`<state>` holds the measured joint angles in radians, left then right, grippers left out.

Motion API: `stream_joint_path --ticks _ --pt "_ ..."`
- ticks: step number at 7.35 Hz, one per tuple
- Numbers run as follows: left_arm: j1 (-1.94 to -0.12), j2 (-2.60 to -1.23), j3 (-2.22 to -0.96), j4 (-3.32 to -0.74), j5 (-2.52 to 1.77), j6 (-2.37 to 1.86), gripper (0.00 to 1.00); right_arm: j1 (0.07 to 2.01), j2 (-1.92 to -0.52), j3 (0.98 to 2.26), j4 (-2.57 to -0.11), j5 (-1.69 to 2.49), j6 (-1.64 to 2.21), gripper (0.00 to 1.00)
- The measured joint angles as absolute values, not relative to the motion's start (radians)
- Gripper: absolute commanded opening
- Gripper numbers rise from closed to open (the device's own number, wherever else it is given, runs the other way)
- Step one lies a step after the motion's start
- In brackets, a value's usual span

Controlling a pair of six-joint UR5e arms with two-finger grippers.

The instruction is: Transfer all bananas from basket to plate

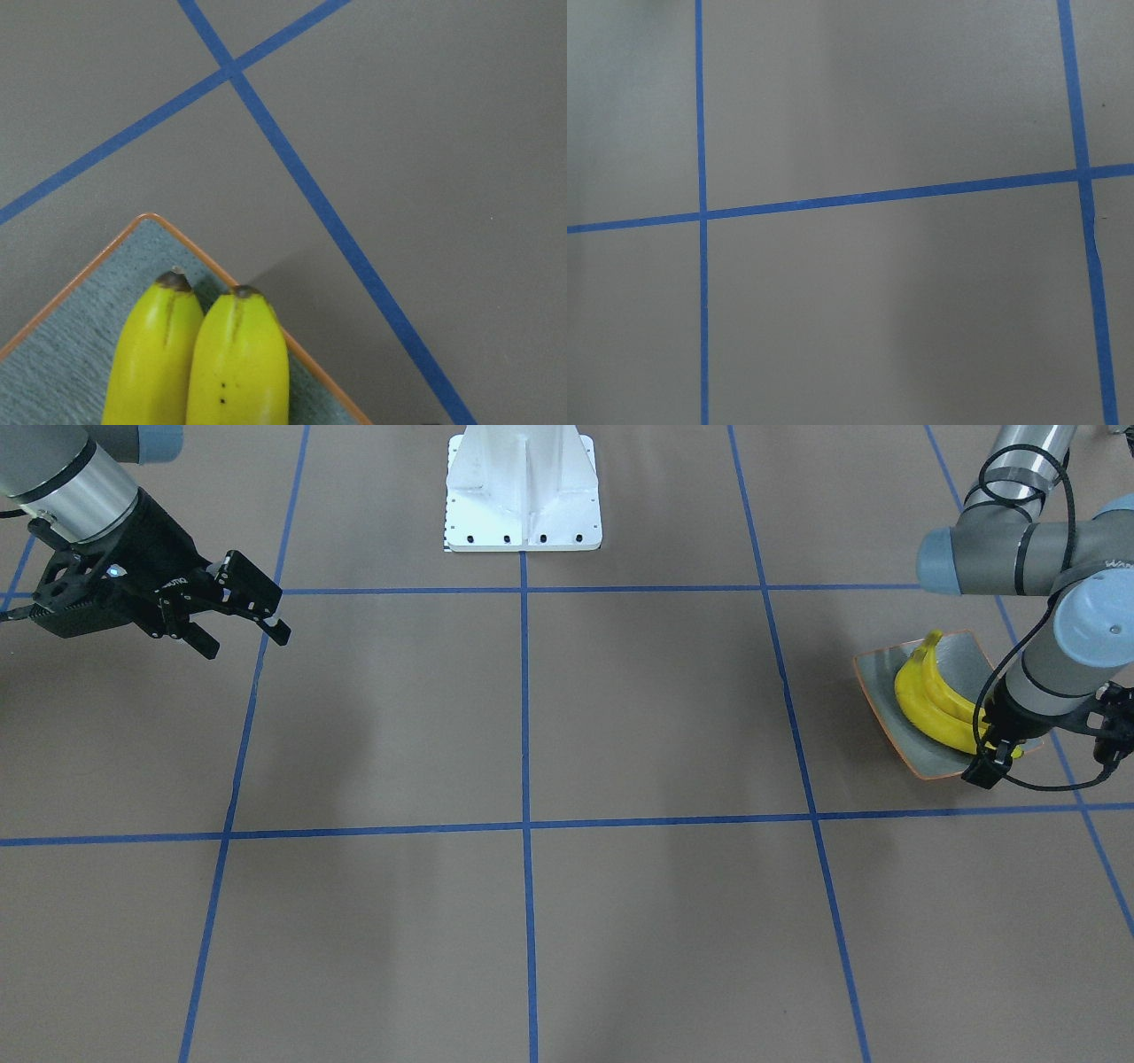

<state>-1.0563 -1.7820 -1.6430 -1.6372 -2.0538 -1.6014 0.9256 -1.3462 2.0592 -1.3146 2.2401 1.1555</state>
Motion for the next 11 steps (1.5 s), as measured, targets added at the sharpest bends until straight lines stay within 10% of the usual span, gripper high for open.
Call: stream_joint_path --ticks 11 --pt "-1.078 -1.828 -2.068 -1.645 -2.188 -1.378 1.0 1.291 -1.617 1.88 -1.32 2.255 0.621 1.0"
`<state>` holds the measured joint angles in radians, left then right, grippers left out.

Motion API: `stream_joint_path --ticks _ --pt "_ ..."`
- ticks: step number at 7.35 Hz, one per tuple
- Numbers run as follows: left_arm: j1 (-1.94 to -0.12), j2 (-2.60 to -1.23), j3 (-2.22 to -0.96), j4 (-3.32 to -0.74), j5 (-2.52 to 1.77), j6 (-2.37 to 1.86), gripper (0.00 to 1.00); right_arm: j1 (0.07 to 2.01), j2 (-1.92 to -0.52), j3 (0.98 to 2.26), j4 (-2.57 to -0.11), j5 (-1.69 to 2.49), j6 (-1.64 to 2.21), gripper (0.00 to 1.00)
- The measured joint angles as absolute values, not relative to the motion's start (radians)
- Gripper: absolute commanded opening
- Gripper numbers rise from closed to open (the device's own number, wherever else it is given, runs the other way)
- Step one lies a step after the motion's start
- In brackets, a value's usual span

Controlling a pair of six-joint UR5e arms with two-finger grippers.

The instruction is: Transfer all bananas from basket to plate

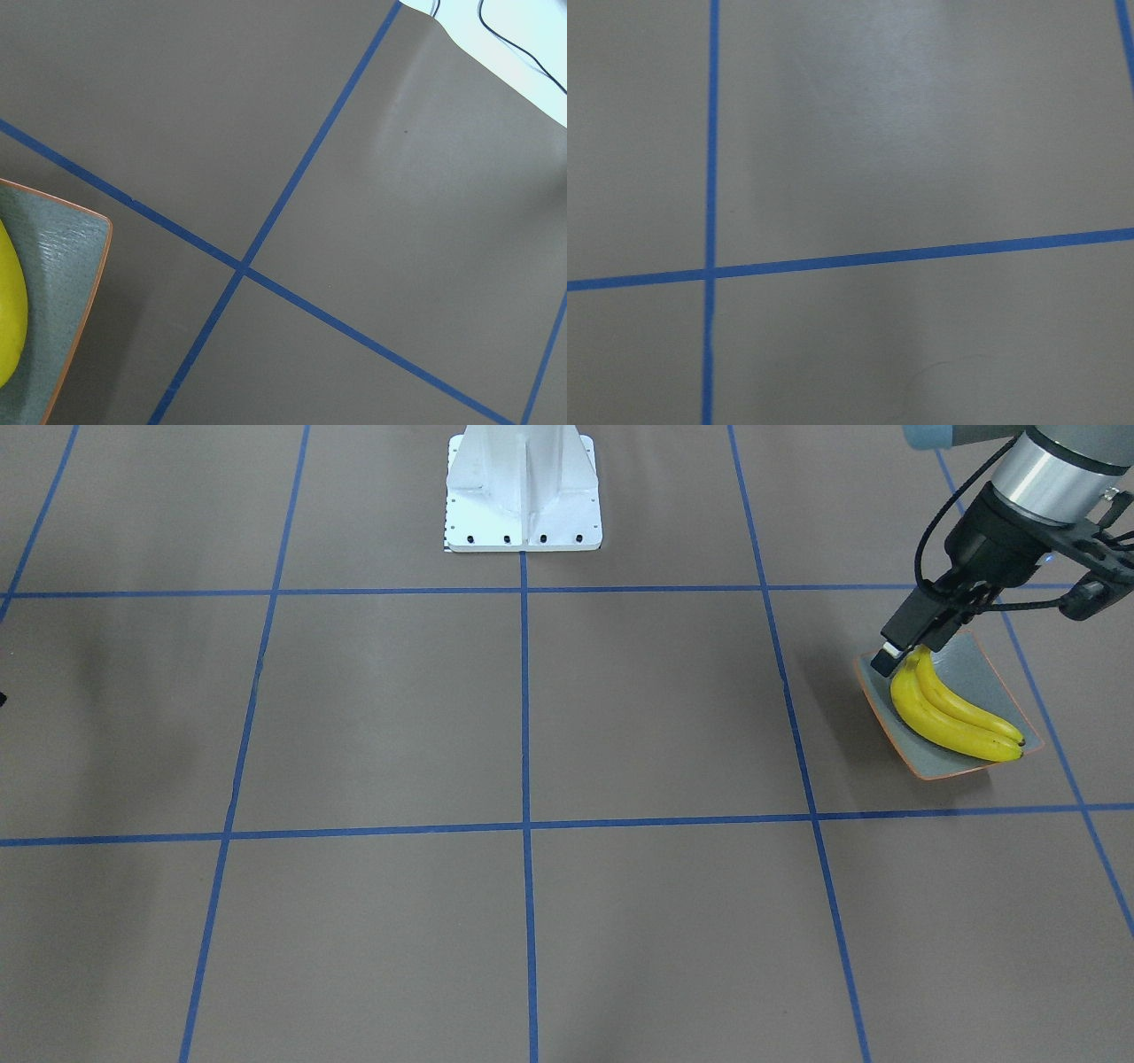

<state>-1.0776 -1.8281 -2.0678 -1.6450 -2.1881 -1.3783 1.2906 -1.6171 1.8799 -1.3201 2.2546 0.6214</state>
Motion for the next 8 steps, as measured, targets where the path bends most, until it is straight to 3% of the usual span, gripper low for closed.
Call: stream_joint_path --ticks 4,8 --pt "-1.073 -1.738 -2.142 -1.639 -2.206 -1.089 1.0 1.478 -1.638 1.645 -1.319 2.315 0.264 1.0" --pt "-1.089 -1.599 -2.182 -1.639 -2.21 -0.728 1.0 1.534 -1.632 1.521 -1.317 2.307 0.105 1.0"
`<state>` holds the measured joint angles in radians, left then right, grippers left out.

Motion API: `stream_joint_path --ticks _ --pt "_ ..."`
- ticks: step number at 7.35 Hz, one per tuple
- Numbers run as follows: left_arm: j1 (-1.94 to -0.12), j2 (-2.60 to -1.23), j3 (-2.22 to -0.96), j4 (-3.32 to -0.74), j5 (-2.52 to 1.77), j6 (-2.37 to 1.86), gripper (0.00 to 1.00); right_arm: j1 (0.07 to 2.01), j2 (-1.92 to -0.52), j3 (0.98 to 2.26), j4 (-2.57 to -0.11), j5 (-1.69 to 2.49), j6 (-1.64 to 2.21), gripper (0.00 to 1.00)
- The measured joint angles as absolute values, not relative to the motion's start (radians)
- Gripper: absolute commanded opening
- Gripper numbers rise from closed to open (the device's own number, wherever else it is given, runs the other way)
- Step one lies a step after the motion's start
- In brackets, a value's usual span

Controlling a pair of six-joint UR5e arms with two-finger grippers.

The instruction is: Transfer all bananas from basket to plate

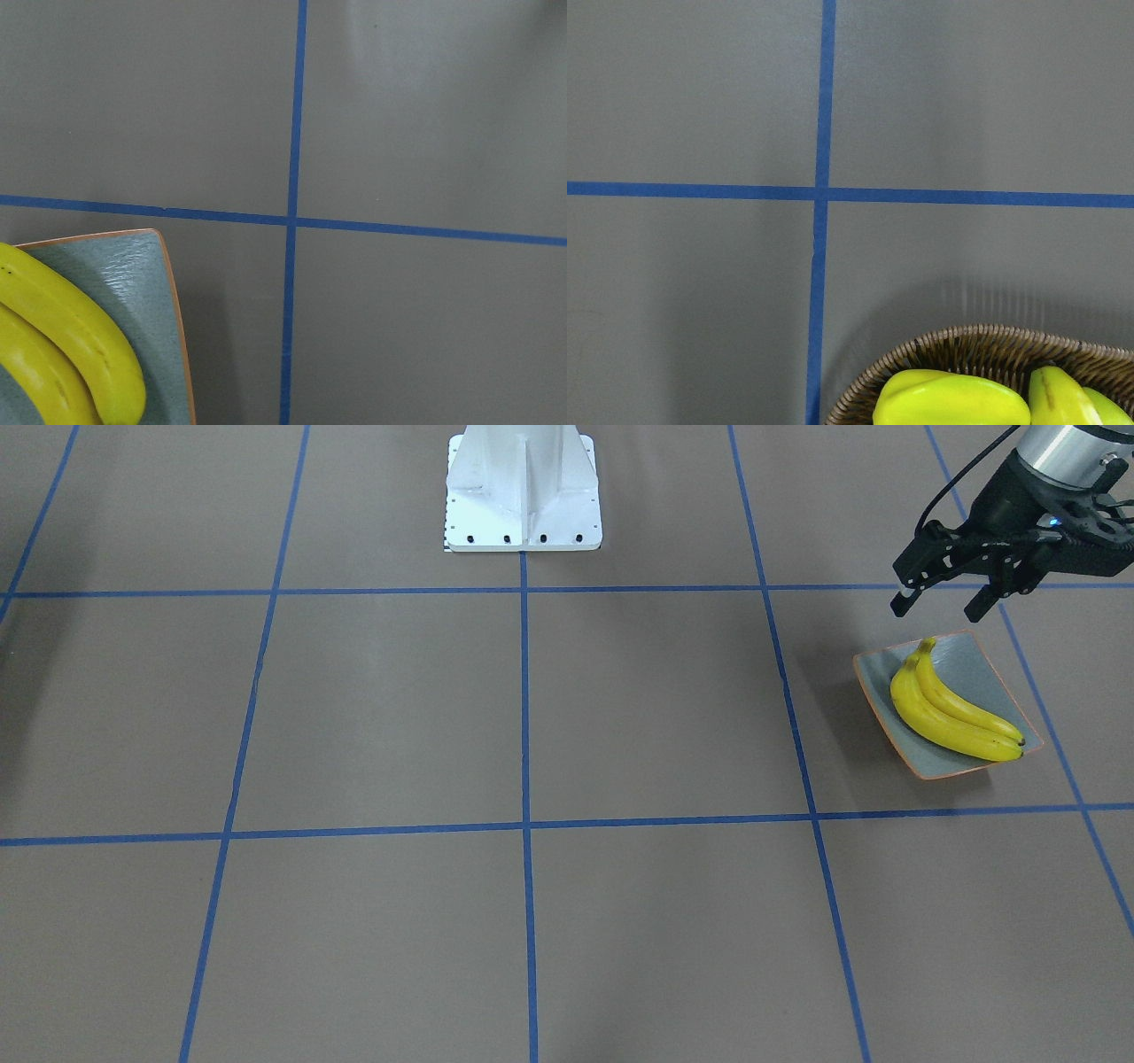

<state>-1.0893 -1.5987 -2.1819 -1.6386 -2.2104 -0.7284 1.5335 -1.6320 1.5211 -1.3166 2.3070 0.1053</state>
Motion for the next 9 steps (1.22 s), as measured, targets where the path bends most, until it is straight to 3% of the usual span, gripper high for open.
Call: stream_joint_path --ticks 9 --pt "-1.126 -1.551 -2.195 -1.639 -2.22 -0.619 1.0 1.538 -1.609 1.366 -1.329 2.238 -0.06 0.98"
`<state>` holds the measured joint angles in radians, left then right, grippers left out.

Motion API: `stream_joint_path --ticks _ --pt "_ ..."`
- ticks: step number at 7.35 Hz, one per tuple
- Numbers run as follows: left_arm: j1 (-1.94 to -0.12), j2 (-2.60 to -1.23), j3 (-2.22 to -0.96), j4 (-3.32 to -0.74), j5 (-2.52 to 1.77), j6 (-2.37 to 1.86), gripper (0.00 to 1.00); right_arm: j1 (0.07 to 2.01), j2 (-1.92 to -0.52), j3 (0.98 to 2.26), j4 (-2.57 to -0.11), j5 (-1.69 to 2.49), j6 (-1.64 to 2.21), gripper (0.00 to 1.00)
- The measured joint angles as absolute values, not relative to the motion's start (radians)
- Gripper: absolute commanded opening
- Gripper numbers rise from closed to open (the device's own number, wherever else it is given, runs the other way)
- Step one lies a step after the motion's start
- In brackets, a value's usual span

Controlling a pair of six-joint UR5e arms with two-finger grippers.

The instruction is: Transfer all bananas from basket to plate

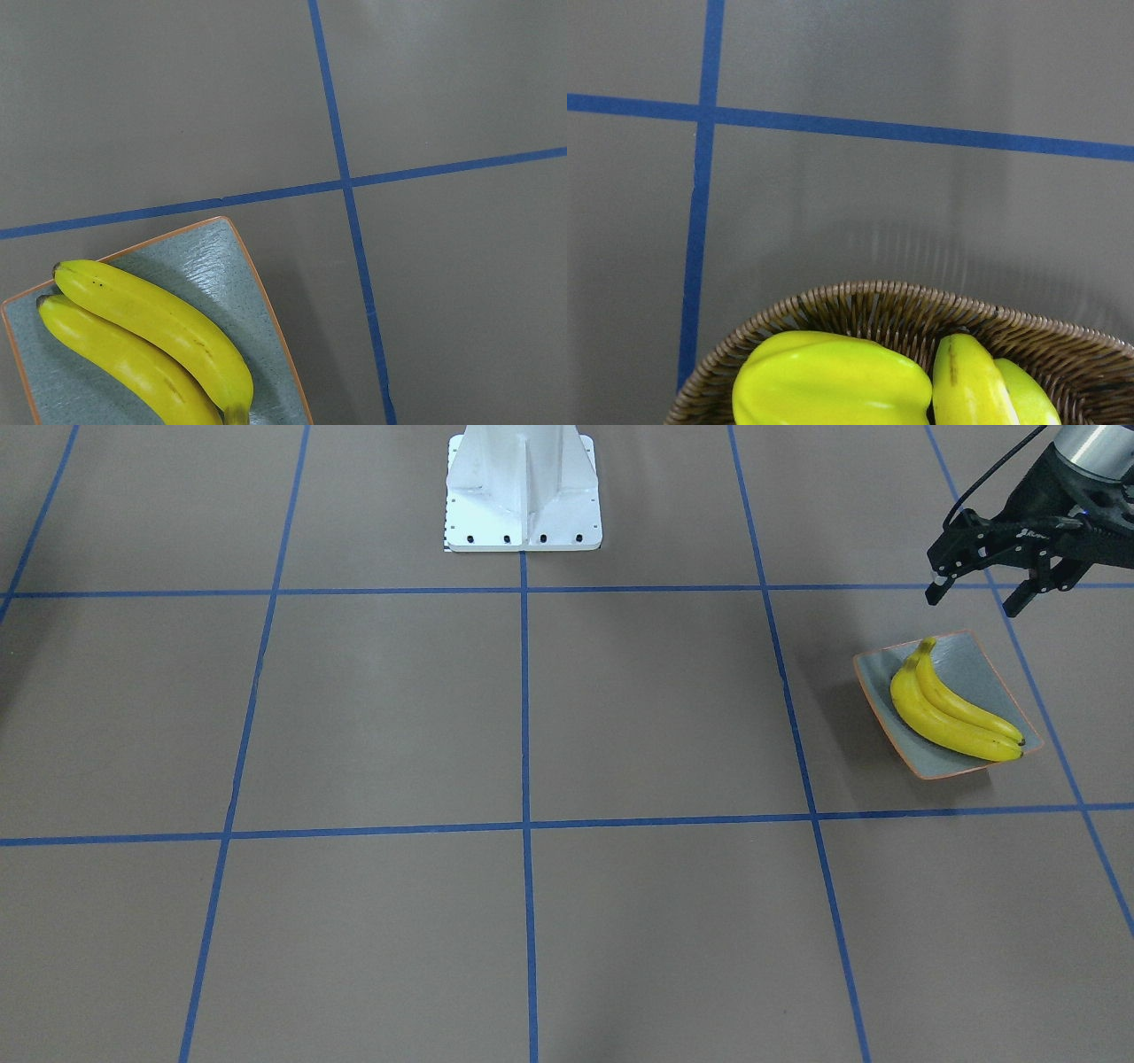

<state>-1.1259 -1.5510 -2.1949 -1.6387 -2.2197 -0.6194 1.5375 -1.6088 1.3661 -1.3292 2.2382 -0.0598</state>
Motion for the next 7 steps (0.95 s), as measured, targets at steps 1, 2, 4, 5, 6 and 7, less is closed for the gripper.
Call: stream_joint_path --ticks 1,2,4,5,6,7 --pt "-1.126 -1.552 -2.2 -1.639 -2.22 -0.641 1.0 1.537 -1.61 1.361 -1.33 2.227 -0.067 0.98" --pt "-1.126 -1.552 -2.201 -1.64 -2.22 -0.656 1.0 1.537 -1.608 1.346 -1.33 2.219 -0.083 0.97" --pt "-1.126 -1.552 -2.202 -1.641 -2.22 -0.667 1.0 1.537 -1.606 1.314 -1.331 2.211 -0.13 0.95" --pt "-1.126 -1.553 -2.203 -1.643 -2.22 -0.679 1.0 1.537 -1.607 1.309 -1.333 2.211 -0.139 0.93" --pt "-1.125 -1.554 -2.203 -1.645 -2.22 -0.694 1.0 1.537 -1.607 1.305 -1.334 2.211 -0.143 0.92" --pt "-1.125 -1.555 -2.203 -1.645 -2.22 -0.702 1.0 1.537 -1.607 1.299 -1.334 2.212 -0.148 0.91"
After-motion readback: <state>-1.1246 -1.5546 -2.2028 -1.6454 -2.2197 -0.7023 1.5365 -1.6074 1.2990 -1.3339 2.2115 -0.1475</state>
